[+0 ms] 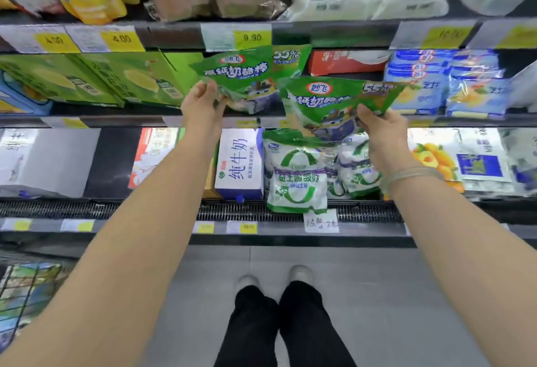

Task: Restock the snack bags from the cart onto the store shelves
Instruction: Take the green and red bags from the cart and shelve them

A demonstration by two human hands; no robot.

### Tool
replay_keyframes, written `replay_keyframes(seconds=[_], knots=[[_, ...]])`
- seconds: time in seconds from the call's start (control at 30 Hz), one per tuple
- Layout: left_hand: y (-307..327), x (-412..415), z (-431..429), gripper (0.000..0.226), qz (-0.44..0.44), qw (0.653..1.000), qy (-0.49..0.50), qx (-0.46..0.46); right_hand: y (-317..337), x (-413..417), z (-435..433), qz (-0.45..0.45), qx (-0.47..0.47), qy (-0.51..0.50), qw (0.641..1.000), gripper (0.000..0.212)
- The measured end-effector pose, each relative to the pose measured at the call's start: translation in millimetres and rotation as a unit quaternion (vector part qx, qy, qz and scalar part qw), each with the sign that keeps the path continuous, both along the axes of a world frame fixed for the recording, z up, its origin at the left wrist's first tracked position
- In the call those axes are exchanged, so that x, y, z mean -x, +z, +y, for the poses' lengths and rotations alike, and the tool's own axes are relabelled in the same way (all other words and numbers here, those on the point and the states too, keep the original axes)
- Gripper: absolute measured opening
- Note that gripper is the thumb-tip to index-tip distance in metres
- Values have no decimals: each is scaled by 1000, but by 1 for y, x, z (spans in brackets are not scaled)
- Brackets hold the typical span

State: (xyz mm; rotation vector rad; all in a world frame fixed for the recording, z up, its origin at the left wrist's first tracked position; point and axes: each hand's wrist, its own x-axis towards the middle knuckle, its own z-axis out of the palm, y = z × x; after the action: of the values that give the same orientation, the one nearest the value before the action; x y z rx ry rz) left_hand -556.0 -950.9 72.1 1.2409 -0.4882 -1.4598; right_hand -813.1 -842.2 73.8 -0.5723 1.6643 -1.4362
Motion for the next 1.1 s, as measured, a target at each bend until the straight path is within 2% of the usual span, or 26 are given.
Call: replay_keyframes(seconds=[0.17,0.23,0.27,0.3,0.37,0.5,0.57,0.67,0.77,0.83,0.87,0.93,0.97,1.03,1.1], knots=[[-15,5,-21,10,-33,999,35,-24,-15,-14,-14,-36,10,0,999,21],[-12,4,-23,13,-87,995,37,-45,-21,-24,-18,-51,7,-1,999,23],[-8,4,-21,5,-127,990,16,-55,-23,-30,-21,-59,6,-1,998,23],[-7,3,-19,9,-162,984,-9,-69,-24,-36,-23,-70,5,0,998,22],[-8,0,-10,34,-195,974,-53,-103,-24,-48,-30,-94,8,-1,996,21],[-17,-6,18,41,-131,965,-167,-153,-16,-74,-49,-117,14,15,993,23],[-16,-5,23,35,-102,960,-215,-146,-12,-88,-61,-110,12,38,993,22],[-16,-8,6,16,-92,973,-165,-129,-4,-105,-75,-99,26,66,993,21],[-21,-11,-13,18,-87,983,-109,-120,-7,-116,-90,-51,17,42,998,18],[-24,-10,-19,21,-84,987,-84,-106,-19,-119,-100,-2,-65,25,998,23],[-25,-9,-21,21,-83,988,-74,-108,-22,-121,-104,1,-130,23,991,37],[-26,-8,-23,10,-83,988,-54,-117,-26,-127,-110,-42,-221,39,973,81],[-26,-7,-24,11,-74,989,-47,-119,-26,-131,-114,-67,-230,46,970,91],[-26,-4,-22,36,-67,989,-27,-132,-25,-137,-119,-106,-223,63,967,89],[-23,0,-24,37,-82,986,-19,-141,-24,-144,-123,-138,-200,65,968,76]])
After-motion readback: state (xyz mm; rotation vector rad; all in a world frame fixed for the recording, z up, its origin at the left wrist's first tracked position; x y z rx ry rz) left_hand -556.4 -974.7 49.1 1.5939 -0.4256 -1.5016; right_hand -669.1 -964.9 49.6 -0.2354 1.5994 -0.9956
